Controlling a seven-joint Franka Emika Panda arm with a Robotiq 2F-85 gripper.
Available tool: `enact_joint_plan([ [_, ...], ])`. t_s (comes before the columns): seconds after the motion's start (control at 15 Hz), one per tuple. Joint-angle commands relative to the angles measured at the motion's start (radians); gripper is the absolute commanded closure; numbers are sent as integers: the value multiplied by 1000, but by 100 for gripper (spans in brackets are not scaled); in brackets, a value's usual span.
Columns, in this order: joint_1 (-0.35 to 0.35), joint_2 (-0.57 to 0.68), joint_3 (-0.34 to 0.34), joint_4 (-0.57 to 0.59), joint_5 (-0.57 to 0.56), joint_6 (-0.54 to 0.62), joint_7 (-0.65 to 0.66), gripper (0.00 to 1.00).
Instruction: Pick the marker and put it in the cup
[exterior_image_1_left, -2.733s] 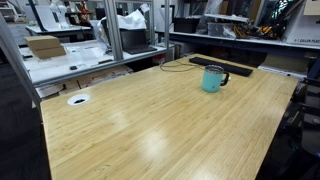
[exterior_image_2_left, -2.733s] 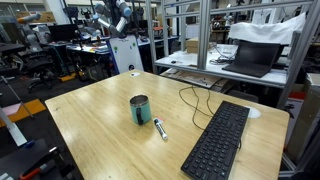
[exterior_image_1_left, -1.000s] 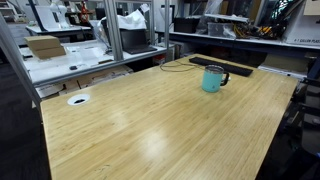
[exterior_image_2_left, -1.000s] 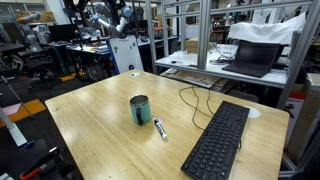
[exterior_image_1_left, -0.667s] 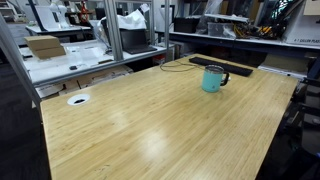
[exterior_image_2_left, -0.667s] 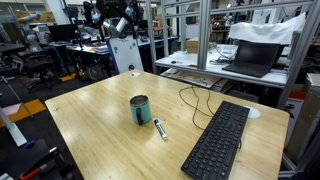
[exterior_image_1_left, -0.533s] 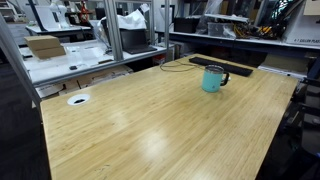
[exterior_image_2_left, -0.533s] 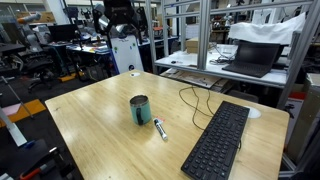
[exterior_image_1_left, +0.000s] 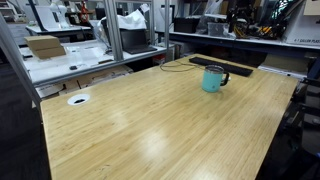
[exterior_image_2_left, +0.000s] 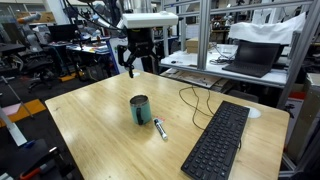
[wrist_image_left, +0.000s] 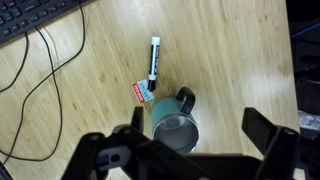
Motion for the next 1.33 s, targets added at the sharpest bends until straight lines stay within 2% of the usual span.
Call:
enact_joint_plan([
  [0.0,-51,9,16,2,23,48,-117,0],
  [0.07,-48,20,24,2,2,28,-58,0],
  [0.27,-58,18,22,5,3,31,-86,0],
  [0.73,-57,46,28,18,17,36,-59,0],
  [1.0,-70,118,30,28,41,104,-9,0],
  [1.27,-102,198,34,28,34,234,8,0],
])
